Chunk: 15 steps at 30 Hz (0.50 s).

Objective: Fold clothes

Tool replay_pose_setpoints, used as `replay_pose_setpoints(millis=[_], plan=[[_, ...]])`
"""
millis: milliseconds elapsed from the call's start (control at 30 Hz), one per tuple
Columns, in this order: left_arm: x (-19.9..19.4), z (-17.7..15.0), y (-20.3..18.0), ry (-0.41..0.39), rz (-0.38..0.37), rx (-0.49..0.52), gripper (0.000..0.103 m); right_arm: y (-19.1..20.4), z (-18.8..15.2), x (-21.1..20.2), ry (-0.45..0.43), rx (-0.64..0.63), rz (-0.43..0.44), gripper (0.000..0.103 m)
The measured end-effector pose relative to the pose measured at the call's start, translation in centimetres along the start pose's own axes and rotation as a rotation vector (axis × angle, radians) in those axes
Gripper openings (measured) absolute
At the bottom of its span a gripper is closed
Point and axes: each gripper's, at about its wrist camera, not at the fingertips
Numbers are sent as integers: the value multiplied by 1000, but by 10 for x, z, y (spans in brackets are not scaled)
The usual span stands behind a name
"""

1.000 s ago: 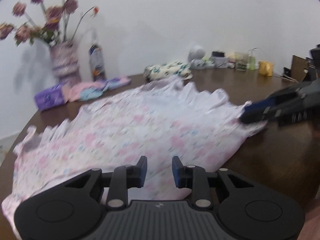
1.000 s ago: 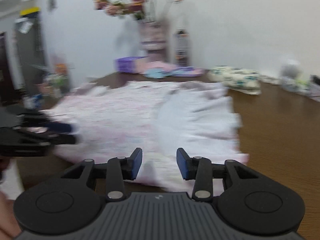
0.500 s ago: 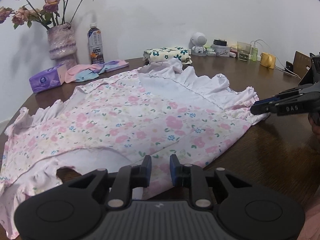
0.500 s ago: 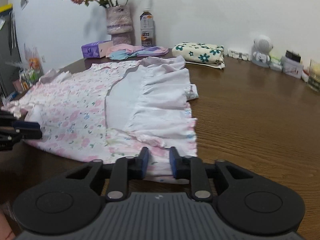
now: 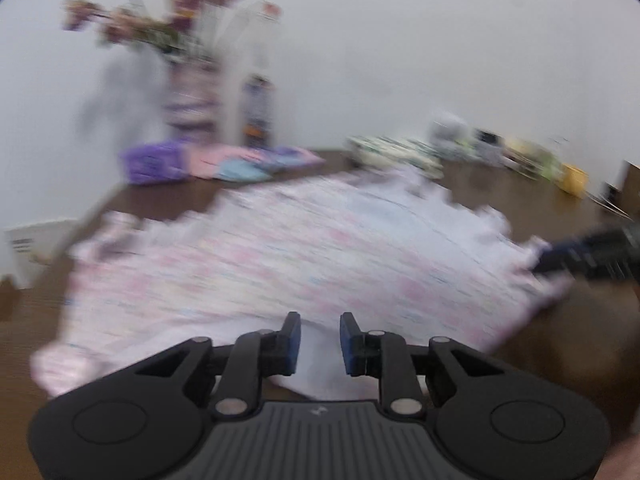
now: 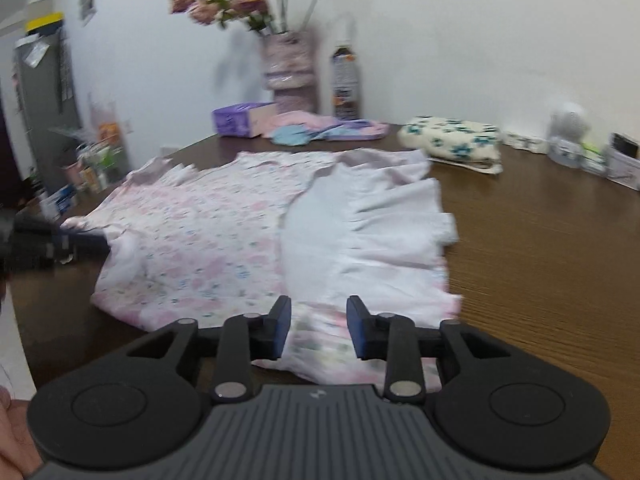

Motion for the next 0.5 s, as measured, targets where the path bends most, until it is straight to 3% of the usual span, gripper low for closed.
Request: replay_pose_setpoints(millis=[100,200,300,500], plan=[[-4,-5,28,38,139,-42,22,8,-1,20,43,-1,16,31],[1,-18,50,101,192,-84,21,14,-4,30,72,-6,19,31],[8,-31,60,151,203,-103,22,15,-7,34,86,-12,11,31],[7,-41,67,137,200,-109,25,7,-10,27,86,-16,-43,32]])
Point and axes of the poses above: each gripper's, at about its wrist camera, not at the fingertips, and x roughly the way its jaws point, y to its left, z to its top, and after that the axes turned 10 degrees about x, right-handed
